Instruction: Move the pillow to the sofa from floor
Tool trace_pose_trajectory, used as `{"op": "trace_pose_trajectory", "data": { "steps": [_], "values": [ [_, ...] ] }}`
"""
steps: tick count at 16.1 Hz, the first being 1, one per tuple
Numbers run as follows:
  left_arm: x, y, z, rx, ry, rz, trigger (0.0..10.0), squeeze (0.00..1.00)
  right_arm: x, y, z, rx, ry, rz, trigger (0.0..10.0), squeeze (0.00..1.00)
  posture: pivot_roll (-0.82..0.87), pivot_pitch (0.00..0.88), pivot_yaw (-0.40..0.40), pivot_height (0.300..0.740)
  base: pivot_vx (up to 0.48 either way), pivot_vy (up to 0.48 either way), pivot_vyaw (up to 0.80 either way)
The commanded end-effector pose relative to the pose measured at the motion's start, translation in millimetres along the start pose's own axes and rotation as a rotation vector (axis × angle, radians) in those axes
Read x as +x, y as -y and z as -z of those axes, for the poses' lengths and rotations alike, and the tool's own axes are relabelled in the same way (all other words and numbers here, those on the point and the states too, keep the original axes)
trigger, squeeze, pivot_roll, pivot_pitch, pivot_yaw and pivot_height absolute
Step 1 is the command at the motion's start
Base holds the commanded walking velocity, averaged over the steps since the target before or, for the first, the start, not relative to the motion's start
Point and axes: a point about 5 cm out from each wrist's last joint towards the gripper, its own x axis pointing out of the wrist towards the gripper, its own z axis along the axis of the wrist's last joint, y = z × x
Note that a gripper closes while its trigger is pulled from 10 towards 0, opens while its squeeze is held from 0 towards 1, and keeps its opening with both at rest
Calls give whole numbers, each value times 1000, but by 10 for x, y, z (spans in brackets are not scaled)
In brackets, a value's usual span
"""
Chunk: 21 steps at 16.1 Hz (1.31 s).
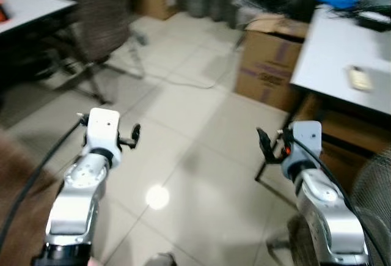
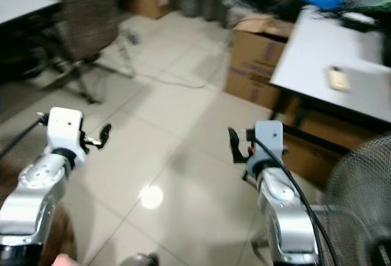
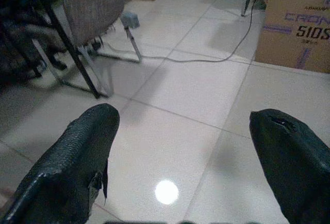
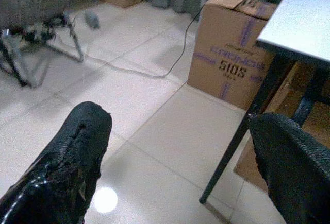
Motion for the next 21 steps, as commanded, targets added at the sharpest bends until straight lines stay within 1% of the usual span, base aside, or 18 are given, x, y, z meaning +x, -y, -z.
{"op": "trace_pose_trajectory", "data": {
  "steps": [1,2,4,5,7,8,9,10,12,13,16,20,21],
  "values": [
    [-14,29,-61,12,35,35,10000,0,10,-29,-38,24,5,-10,10000,1000,-155,0,-31,740,0,0,800],
    [-15,33,-64,21,40,32,10000,0,10,-32,-43,25,5,-10,10000,1000,-155,0,-31,740,0,0,800],
    [1,21,-49,20,37,-36,10000,0,7,-27,-59,43,4,2,10000,1000,-156,0,-38,740,0,0,800],
    [-3,48,-45,53,20,-18,10000,0,2,-13,-48,42,-3,0,10000,1000,-149,0,-41,740,0,0,800],
    [-7,28,-49,60,25,-23,10000,0,3,-10,-36,50,-3,11,10000,1000,-149,0,-41,740,0,0,800],
    [-6,-4,-23,42,23,-35,10000,0,10,-46,-47,37,6,-8,10000,1000,-140,0,-39,740,0,0,800],
    [-6,-28,-8,47,21,-54,10000,0,16,-94,-57,49,19,-30,10000,1000,-140,0,-39,740,0,0,800],
    [-10,-32,-26,67,50,-53,10000,0,17,-87,-66,-4,20,-18,10000,1000,-140,0,-39,740,0,0,800],
    [-21,-17,-56,91,74,-38,10000,0,32,-85,-63,14,16,-24,10000,1000,-131,0,-47,740,0,0,800],
    [-25,-12,-70,98,85,-32,10000,0,46,-90,-79,6,18,-32,10000,1000,-131,0,-54,740,0,0,800],
    [-33,8,-91,106,101,-31,10000,0,60,-88,-81,12,21,-23,10000,1000,-132,0,-56,740,0,-345,800],
    [-60,3,-73,125,97,-33,10000,0,54,-135,-111,23,42,-56,10000,1000,-129,0,-55,740,0,-480,800],
    [-61,2,-71,128,96,-33,10000,0,55,-139,-112,23,41,-57,10000,1000,-129,0,-55,740,0,0,800]
  ]
}}
